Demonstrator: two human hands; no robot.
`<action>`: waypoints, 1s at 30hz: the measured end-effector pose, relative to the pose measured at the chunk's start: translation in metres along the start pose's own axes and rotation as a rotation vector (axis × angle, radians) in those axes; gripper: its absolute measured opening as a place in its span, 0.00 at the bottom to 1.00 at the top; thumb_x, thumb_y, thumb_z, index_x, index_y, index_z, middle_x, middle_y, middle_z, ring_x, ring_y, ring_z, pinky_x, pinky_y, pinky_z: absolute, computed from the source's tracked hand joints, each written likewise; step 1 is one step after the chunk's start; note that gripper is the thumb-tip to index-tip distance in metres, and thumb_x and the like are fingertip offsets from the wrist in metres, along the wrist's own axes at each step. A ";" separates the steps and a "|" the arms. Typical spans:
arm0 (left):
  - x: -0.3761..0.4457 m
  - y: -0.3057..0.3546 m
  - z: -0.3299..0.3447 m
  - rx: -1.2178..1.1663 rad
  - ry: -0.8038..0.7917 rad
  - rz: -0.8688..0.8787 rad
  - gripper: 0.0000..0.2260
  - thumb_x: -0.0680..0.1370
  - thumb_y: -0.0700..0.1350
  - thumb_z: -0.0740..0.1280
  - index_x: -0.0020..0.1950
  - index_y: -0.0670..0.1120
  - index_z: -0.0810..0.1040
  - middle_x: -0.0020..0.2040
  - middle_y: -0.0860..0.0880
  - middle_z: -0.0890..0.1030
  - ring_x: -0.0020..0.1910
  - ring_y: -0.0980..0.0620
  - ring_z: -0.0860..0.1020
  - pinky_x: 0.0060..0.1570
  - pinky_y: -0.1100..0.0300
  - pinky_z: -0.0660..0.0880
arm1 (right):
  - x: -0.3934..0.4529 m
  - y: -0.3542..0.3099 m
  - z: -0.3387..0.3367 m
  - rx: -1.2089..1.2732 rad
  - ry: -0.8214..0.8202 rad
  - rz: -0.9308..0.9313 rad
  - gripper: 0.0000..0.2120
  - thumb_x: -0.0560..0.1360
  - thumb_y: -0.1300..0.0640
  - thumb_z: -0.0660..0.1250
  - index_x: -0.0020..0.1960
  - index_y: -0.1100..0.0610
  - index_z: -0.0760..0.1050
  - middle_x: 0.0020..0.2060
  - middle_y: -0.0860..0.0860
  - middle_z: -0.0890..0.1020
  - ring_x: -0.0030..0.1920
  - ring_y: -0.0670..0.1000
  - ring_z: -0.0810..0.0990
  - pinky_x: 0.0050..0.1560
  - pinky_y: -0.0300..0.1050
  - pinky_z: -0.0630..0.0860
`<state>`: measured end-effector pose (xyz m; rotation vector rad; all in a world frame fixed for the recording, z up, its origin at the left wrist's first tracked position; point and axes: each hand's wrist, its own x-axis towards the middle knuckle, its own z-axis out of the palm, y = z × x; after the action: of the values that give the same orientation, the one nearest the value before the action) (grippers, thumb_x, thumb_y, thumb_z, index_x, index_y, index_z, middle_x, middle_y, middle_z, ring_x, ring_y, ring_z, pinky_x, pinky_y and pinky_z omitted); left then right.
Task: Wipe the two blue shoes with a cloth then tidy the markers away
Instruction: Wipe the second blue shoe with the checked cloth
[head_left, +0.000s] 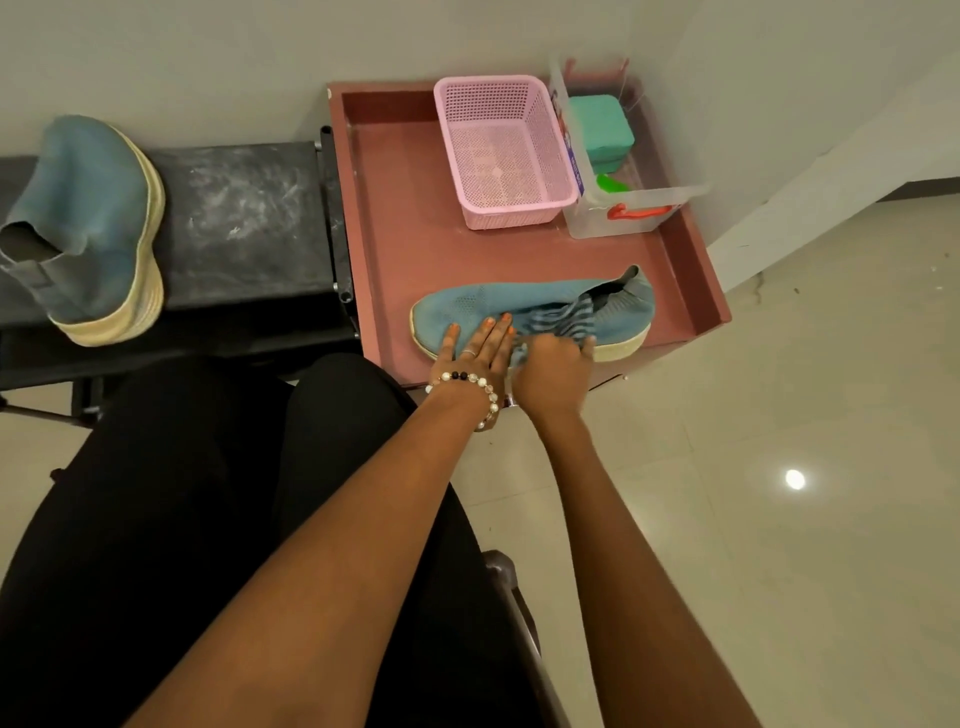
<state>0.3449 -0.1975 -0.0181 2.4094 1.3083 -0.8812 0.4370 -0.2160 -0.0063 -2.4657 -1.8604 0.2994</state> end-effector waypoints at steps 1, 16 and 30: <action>0.000 0.000 -0.001 0.008 -0.010 0.006 0.38 0.79 0.43 0.58 0.75 0.42 0.30 0.74 0.45 0.26 0.74 0.47 0.31 0.72 0.39 0.37 | -0.002 0.008 -0.003 0.159 -0.018 -0.044 0.15 0.71 0.59 0.55 0.43 0.59 0.80 0.40 0.58 0.83 0.46 0.61 0.80 0.63 0.56 0.68; -0.001 0.004 0.000 -0.084 0.074 -0.041 0.33 0.80 0.37 0.52 0.75 0.41 0.31 0.75 0.46 0.30 0.76 0.48 0.34 0.74 0.43 0.39 | 0.018 0.083 -0.038 0.446 0.404 0.213 0.19 0.71 0.65 0.60 0.61 0.65 0.75 0.53 0.60 0.80 0.56 0.58 0.76 0.59 0.44 0.74; 0.004 0.003 -0.003 -0.147 0.142 0.060 0.32 0.79 0.35 0.51 0.76 0.40 0.34 0.77 0.45 0.33 0.77 0.47 0.38 0.75 0.48 0.42 | 0.027 0.092 -0.008 -0.113 0.014 -0.341 0.17 0.63 0.71 0.67 0.52 0.63 0.80 0.47 0.61 0.83 0.50 0.60 0.81 0.70 0.59 0.56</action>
<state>0.3500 -0.1956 -0.0186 2.4188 1.2932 -0.5854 0.5331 -0.2153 -0.0155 -2.1483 -2.3007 0.1659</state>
